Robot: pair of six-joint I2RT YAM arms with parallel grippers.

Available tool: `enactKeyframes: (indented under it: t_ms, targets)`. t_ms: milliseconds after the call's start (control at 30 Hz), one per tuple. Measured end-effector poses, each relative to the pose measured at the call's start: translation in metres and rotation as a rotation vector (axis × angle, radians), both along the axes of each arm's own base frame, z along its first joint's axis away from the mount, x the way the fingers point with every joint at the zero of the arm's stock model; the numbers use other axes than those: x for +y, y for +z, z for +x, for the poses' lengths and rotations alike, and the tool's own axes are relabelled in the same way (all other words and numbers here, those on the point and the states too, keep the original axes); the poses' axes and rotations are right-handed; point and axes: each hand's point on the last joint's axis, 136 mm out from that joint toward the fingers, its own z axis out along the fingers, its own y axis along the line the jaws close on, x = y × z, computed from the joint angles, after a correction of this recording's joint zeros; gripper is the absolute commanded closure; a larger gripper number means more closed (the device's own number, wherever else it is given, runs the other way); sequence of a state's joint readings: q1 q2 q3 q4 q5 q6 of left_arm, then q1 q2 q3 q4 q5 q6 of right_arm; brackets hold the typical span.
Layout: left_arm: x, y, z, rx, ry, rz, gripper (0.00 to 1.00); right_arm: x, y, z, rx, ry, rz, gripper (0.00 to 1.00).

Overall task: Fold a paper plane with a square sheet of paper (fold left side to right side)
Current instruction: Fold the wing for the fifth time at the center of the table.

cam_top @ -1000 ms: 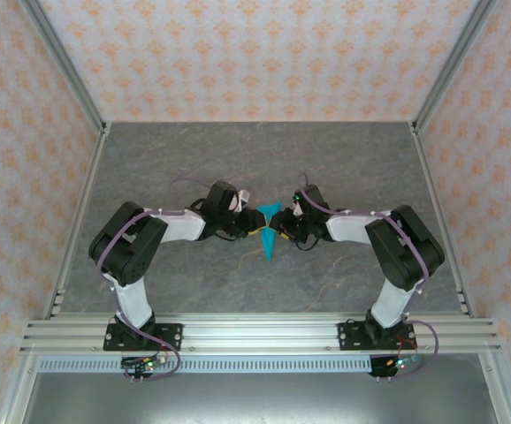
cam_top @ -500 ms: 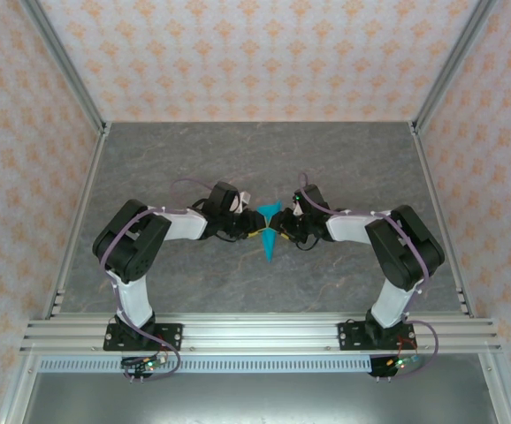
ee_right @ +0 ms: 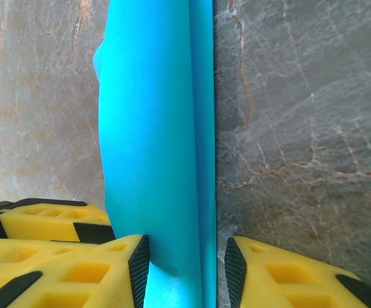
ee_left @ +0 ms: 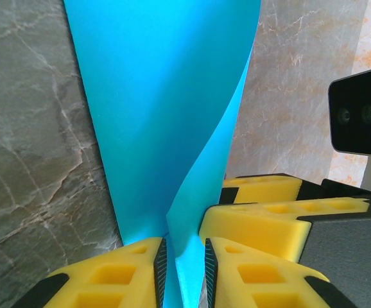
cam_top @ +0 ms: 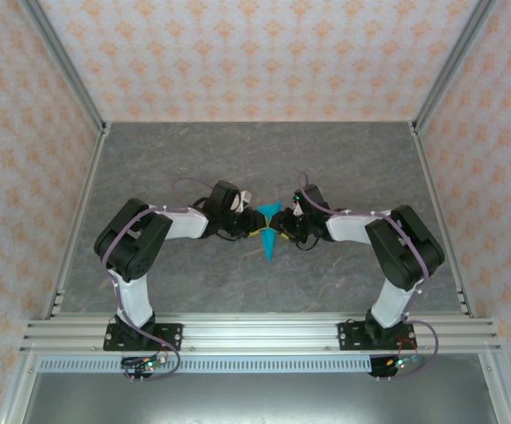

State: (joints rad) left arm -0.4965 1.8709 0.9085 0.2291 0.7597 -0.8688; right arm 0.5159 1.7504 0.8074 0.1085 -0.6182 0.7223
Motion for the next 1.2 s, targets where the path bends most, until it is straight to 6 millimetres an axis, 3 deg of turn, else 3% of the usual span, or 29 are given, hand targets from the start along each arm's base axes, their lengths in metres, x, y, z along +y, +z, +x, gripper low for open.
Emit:
enactKeyframes:
  t_ms: [733,967,1200]
  targets:
    - [0.005,-0.006,0.008,0.002,0.02,0.008,0.75,0.0,0.0,0.0,0.001,0.001,0.002,0.6]
    - [0.009,0.003,0.023,-0.034,0.054,-0.028,0.75,0.0,0.0,0.0,0.001,0.001,0.002,0.6]
    - [0.007,0.007,0.024,-0.043,0.047,-0.044,0.71,0.0,0.0,0.0,0.001,0.001,0.002,0.6]
